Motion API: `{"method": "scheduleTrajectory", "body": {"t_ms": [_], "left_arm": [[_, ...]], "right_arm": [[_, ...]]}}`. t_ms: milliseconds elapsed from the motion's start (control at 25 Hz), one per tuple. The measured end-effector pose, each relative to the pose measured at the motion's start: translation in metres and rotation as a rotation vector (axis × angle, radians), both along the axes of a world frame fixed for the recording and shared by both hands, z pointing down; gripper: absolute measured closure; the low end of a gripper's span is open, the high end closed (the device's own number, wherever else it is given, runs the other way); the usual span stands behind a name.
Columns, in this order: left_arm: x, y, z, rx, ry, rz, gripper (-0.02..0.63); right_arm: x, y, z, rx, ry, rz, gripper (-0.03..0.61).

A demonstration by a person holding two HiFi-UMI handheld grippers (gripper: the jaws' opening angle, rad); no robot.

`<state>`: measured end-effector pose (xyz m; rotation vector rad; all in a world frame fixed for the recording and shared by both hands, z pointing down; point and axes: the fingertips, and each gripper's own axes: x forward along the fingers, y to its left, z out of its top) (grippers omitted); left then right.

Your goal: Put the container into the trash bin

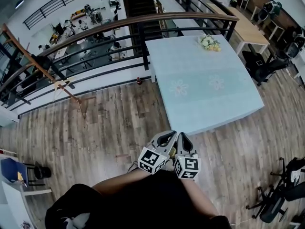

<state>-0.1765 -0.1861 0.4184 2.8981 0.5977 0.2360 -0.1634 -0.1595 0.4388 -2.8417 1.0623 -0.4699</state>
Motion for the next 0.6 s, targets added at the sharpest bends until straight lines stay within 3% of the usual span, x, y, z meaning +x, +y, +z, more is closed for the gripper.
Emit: {"method": "scheduleTrajectory", "body": {"t_ms": [600], "left_arm": [[-0.018, -0.073, 0.002, 0.003, 0.052, 0.034, 0.600]], "right_arm": [[-0.015, -0.079, 0.005, -0.008, 0.041, 0.018, 0.545]]}}
